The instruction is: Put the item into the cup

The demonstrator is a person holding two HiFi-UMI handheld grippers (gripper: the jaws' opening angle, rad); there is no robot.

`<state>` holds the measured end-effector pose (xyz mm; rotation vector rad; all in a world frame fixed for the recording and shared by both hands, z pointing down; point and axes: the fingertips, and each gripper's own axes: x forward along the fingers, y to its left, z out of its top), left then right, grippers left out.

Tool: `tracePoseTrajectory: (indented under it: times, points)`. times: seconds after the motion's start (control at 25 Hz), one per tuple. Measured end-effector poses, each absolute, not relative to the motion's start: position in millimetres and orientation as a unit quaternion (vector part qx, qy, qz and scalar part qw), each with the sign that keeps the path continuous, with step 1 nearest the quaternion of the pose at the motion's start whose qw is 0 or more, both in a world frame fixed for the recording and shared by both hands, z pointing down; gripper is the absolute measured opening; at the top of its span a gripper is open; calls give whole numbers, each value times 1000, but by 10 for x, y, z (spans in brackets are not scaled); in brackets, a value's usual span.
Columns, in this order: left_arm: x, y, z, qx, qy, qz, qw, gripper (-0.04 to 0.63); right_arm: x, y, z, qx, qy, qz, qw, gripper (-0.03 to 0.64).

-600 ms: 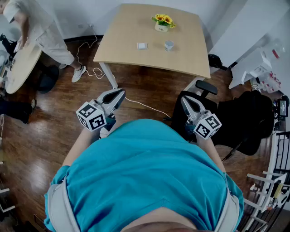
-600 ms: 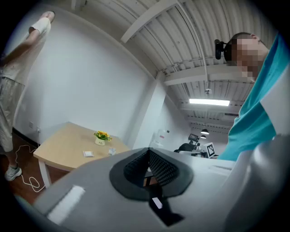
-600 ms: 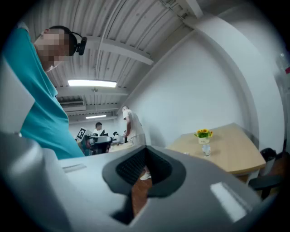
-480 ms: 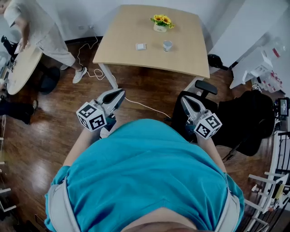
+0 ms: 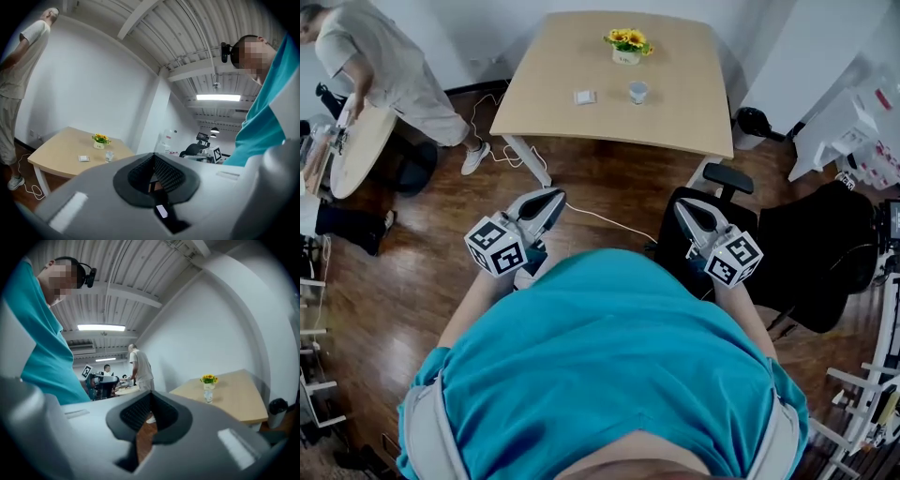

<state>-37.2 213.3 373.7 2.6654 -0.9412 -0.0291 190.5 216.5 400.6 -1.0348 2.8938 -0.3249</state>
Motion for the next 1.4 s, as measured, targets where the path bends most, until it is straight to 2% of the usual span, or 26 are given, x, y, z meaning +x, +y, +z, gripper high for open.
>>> tracePoseTrajectory:
  times: [0.32, 0.64, 1.0, 1.4]
  points:
    - [-590, 1616, 3856, 925, -339, -3, 170, 2, 1738, 1658, 4170, -331, 934, -130, 18, 2]
    - [-1207, 239, 4008, 935, -297, -11, 191, 2, 1166, 514, 4034, -382, 916, -124, 11, 2]
    - [-1414, -1000, 4077, 959, -235, 13, 157, 2, 751, -589, 3876, -421, 901, -103, -14, 2]
    - [-970, -1801, 4414, 950, -269, 81, 139, 2, 1315, -1459, 3995, -415, 901, -127, -10, 2]
